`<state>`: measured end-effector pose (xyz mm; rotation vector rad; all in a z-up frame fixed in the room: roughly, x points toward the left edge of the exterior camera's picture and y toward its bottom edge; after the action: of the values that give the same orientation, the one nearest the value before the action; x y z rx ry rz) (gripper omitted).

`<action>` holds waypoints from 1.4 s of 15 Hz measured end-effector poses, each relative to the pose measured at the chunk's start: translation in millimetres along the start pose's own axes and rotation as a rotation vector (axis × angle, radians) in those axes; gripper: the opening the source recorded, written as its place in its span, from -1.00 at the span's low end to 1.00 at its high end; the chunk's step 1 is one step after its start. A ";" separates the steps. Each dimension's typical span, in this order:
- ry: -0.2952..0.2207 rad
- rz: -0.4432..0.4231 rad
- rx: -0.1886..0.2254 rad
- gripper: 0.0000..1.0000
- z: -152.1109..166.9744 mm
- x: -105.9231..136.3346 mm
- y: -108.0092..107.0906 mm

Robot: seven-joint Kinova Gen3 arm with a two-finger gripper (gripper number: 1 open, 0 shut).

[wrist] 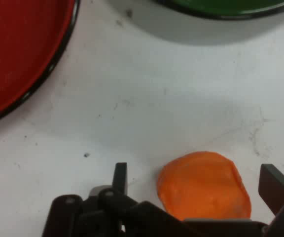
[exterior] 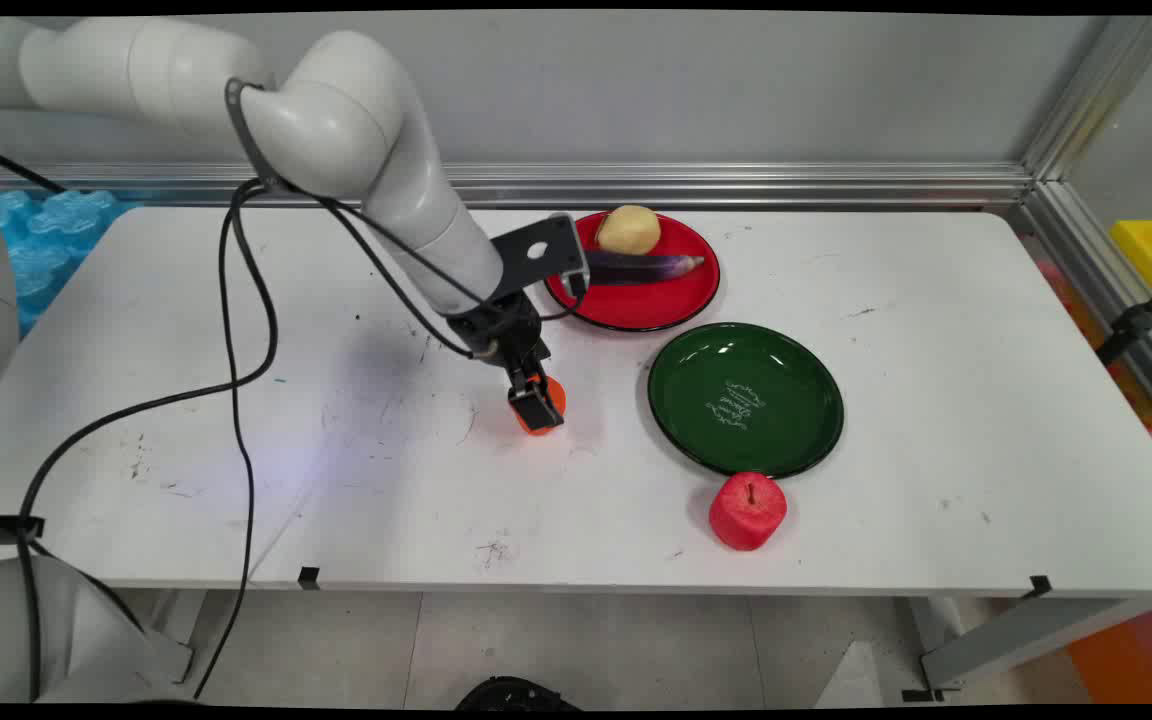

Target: Pick up the eggplant from the red plate

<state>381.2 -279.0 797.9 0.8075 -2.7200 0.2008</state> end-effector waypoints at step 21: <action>-0.193 -0.140 -0.040 1.00 -76.2 -20.8 -37.9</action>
<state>437.1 -283.5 865.3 1.0515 -2.8191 0.0389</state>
